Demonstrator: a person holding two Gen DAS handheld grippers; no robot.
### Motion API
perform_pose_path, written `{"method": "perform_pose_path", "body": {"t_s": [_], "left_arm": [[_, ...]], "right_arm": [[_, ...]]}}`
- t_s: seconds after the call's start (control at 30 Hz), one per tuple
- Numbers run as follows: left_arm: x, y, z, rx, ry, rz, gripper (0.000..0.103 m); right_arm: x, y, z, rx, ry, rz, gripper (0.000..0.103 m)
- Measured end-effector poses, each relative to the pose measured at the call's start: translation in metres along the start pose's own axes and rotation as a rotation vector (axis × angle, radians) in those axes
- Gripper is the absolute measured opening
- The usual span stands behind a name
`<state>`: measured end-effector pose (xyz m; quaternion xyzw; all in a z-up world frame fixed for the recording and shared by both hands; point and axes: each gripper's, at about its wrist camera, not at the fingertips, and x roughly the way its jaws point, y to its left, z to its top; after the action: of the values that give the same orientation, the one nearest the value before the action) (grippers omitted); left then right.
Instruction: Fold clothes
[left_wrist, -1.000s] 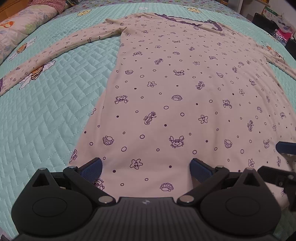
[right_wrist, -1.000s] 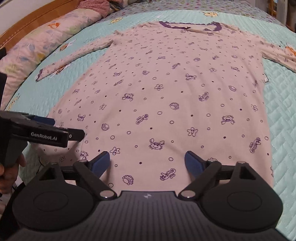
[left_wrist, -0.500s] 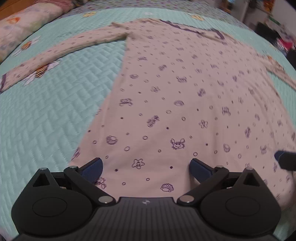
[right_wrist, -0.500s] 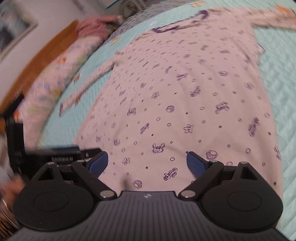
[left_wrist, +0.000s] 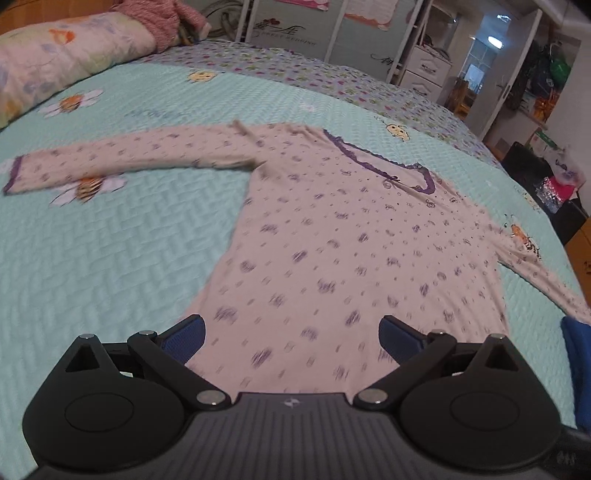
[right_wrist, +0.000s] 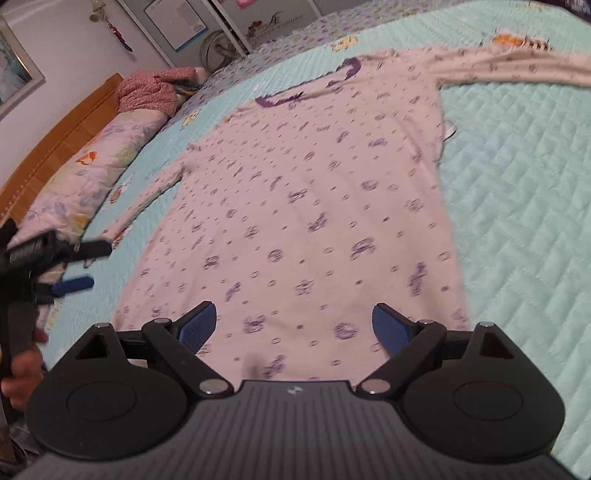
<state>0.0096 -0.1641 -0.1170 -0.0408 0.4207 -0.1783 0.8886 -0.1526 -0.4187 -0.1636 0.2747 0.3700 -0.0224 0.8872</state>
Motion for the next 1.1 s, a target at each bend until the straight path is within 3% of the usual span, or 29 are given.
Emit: {"method": "perform_pose_path", "body": {"t_s": [0.07, 0.23, 0.37, 0.53, 0.57, 0.63, 0.67, 0.7, 0.77, 0.83, 0.9, 1.0, 1.1], "left_arm": [[0.022, -0.006, 0.009, -0.011, 0.017, 0.002, 0.103], [0.08, 0.009, 0.01, -0.153, 0.076, -0.027, 0.103], [0.077, 0.013, -0.004, -0.078, 0.025, -0.048, 0.103], [0.067, 0.026, -0.006, -0.082, -0.013, 0.04, 0.099], [0.065, 0.031, -0.005, -0.092, -0.019, 0.04, 0.098], [0.062, 0.039, -0.005, -0.108, -0.02, 0.039, 0.097], [0.061, 0.042, -0.005, -0.116, -0.021, 0.038, 0.096], [0.06, 0.042, -0.006, -0.115, -0.024, 0.043, 0.093], [0.058, 0.041, -0.008, -0.104, -0.039, 0.067, 0.086], [0.056, 0.04, -0.011, -0.106, -0.055, 0.1, 0.071], [0.054, 0.044, -0.012, -0.125, -0.067, 0.114, 0.065], [0.053, 0.05, -0.013, -0.145, -0.081, 0.112, 0.062], [0.052, 0.05, -0.013, -0.147, -0.101, 0.135, 0.058]], "right_arm": [[-0.001, -0.003, 0.002, -0.005, -0.014, -0.021, 0.091], [0.006, 0.005, 0.018, -0.054, -0.054, -0.06, 0.091], [0.021, 0.014, 0.042, -0.079, -0.087, -0.065, 0.091], [0.051, 0.022, 0.07, -0.02, -0.099, -0.03, 0.09], [0.059, 0.025, 0.076, -0.016, -0.1, -0.026, 0.086], [0.075, 0.031, 0.09, -0.008, -0.093, 0.002, 0.06], [0.084, 0.033, 0.098, 0.005, -0.084, 0.022, 0.039], [0.095, 0.034, 0.106, 0.023, -0.076, 0.033, 0.029], [0.112, 0.039, 0.121, 0.036, -0.082, 0.013, 0.028], [0.126, 0.047, 0.135, 0.002, -0.111, -0.027, 0.028], [0.141, 0.055, 0.147, -0.019, -0.132, -0.034, 0.027], [0.168, 0.059, 0.154, 0.015, -0.122, -0.034, 0.029], [0.194, 0.075, 0.135, 0.007, -0.051, -0.005, 0.03]]}}
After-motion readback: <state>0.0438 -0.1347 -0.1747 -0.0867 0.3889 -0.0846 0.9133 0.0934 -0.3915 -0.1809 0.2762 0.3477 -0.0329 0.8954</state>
